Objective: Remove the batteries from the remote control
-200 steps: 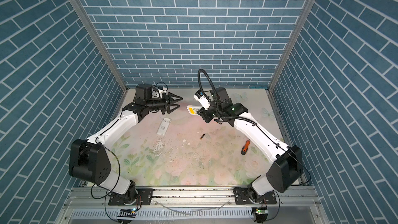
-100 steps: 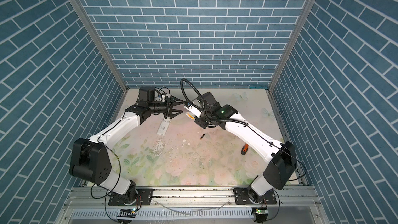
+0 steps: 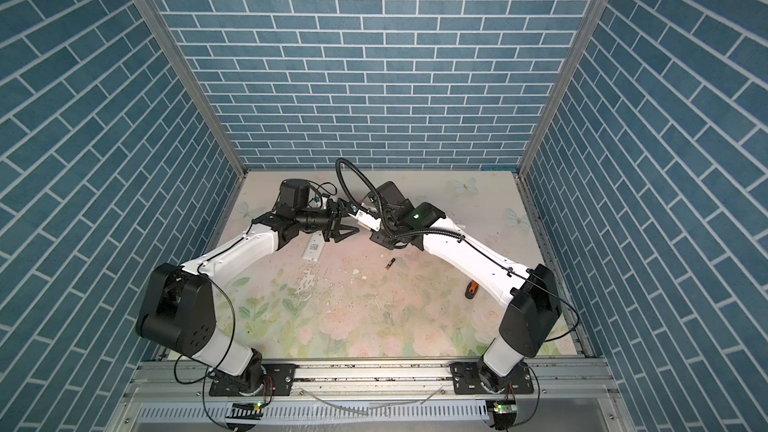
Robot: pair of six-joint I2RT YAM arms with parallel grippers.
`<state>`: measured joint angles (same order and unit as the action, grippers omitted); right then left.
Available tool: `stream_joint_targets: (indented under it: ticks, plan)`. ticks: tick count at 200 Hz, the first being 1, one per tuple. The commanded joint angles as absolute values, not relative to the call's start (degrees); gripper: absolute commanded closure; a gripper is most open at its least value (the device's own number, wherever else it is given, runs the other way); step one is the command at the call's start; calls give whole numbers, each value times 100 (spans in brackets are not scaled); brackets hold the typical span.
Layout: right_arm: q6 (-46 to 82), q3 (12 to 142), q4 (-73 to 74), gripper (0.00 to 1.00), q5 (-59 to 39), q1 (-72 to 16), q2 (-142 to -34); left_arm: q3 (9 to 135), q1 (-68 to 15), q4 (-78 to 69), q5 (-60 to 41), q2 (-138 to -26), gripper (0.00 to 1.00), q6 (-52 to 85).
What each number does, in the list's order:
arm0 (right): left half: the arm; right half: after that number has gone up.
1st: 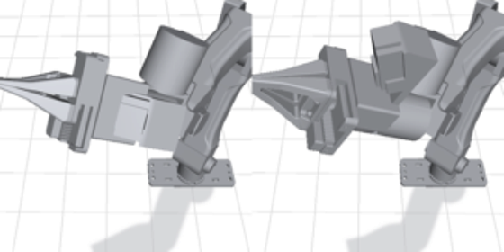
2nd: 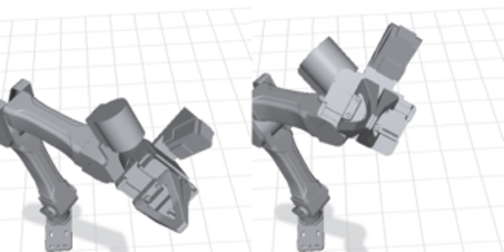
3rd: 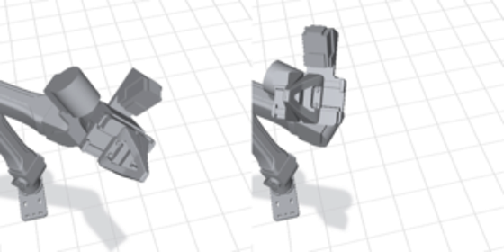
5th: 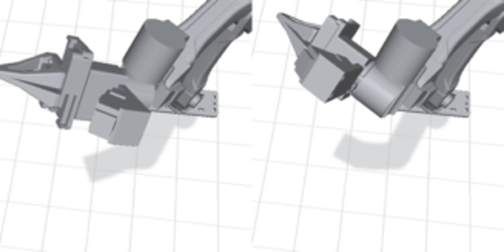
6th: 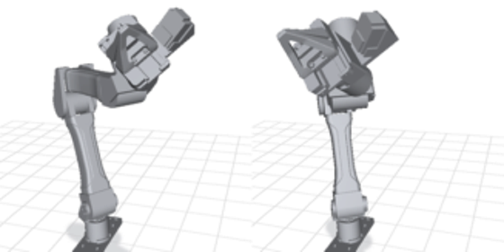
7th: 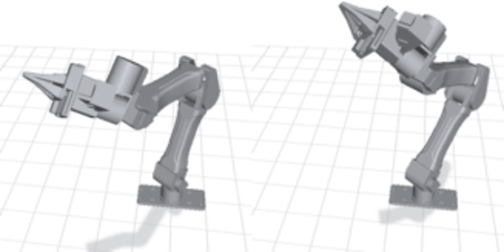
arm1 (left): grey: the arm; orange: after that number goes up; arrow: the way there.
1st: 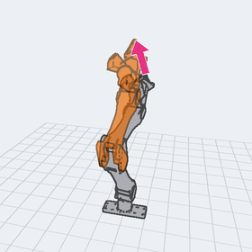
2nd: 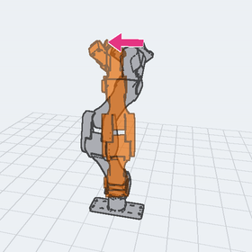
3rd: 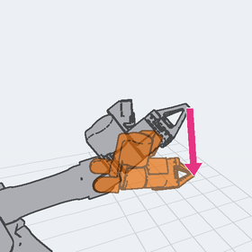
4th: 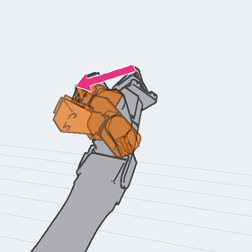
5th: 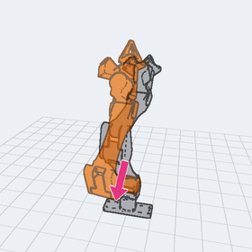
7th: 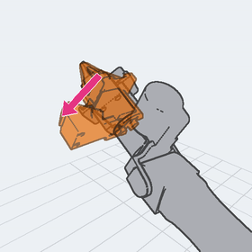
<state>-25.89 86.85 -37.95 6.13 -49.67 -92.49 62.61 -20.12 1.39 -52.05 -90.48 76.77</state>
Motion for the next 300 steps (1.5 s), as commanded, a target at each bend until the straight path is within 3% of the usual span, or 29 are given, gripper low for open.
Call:
stream_joint_targets:
  ticks: [1, 59, 133, 226, 261, 300]
  plan:
    - [-2851, 9026, -3766, 99, 732, -5056, -9314, 6196, -2060, -116, -5159, -9180, 33, 7724]
    - [-2916, 9137, -3788, 100, 808, -5238, -9415, 5998, -2063, -1176, -5054, -9450, 33, 8503]
    - [-3166, 9205, -3626, 100, 1198, -5425, -9691, 5924, -2099, -1931, -5110, -9584, 42, 9135]
    - [-3539, 8886, -2954, 100, 1823, -5783, -9834, 5748, -2173, -2867, -5080, -9766, 42, 9915]
    - [-3695, 8750, -2836, 100, 2076, -5836, -9880, 5749, -2172, -3235, -5092, -9876, 52, 10196]
    - [-3713, 8575, -2716, 100, 2179, -5829, -9717, 5748, -2166, -3361, -5153, -9951, 56, 10291]
